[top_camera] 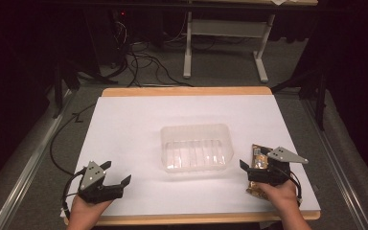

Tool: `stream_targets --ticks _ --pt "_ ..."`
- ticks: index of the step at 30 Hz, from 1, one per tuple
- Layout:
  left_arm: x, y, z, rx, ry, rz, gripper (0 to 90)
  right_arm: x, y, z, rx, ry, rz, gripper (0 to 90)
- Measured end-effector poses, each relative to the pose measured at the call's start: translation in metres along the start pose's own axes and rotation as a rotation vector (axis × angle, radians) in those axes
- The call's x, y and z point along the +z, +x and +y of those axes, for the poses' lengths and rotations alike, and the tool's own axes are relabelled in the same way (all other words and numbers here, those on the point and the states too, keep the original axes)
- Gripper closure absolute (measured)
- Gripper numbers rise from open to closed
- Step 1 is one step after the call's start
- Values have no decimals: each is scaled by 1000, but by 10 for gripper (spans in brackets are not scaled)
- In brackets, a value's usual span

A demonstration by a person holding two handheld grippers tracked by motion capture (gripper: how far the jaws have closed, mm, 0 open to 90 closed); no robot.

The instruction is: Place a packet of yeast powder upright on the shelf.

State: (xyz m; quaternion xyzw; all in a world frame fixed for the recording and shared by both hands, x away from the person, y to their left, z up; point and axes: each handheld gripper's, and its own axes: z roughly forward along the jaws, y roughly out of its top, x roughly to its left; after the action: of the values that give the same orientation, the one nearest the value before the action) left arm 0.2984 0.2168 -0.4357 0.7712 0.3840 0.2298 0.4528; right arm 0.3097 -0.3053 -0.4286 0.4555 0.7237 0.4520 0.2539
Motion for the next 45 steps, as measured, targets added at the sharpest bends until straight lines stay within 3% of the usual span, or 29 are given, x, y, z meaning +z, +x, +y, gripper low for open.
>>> stream_targets --ticks 10,17,19,20,21,23,26,29,31,33,37,39,40,45 --pt "2 0 3 -13 -8 7 116 -8 7 2 -32 -23 14 29" --pt "6 -2 9 -6 -35 6 145 -18 5 -3 -52 -32 -4 54" --pt "9 -2 10 -8 -35 1 147 -20 3 -4 -50 -34 -2 79" --pt "11 -2 10 -8 -34 -8 152 -25 -1 -7 -36 -35 -7 143" --pt "13 -3 11 -7 -29 -14 152 -25 -1 -7 -36 -35 -7 143" --pt "20 -4 16 2 -23 -25 154 -33 -6 -13 -26 -37 -11 225" --pt "24 -4 19 3 -21 -27 167 -38 -10 -17 -21 -35 -31 296" --pt "30 -3 24 -11 -4 -31 184 -47 -16 -23 18 -27 -69 364" --pt "33 -4 27 -15 -14 -40 206 -53 -21 -27 42 -12 -102 434" --pt "37 -7 31 -15 -20 -61 250 -59 -28 -35 70 42 -147 581" --pt "44 -12 37 -1 -33 -73 289 -61 -42 -47 146 134 -163 772" --pt "45 -13 38 4 -37 -73 298 -61 -45 -51 167 154 -166 810" --pt "47 -14 39 19 -40 -66 304 -61 -50 -57 188 191 -179 899" --pt "53 -15 37 48 -23 -52 285 -56 -56 -66 211 278 -198 900"
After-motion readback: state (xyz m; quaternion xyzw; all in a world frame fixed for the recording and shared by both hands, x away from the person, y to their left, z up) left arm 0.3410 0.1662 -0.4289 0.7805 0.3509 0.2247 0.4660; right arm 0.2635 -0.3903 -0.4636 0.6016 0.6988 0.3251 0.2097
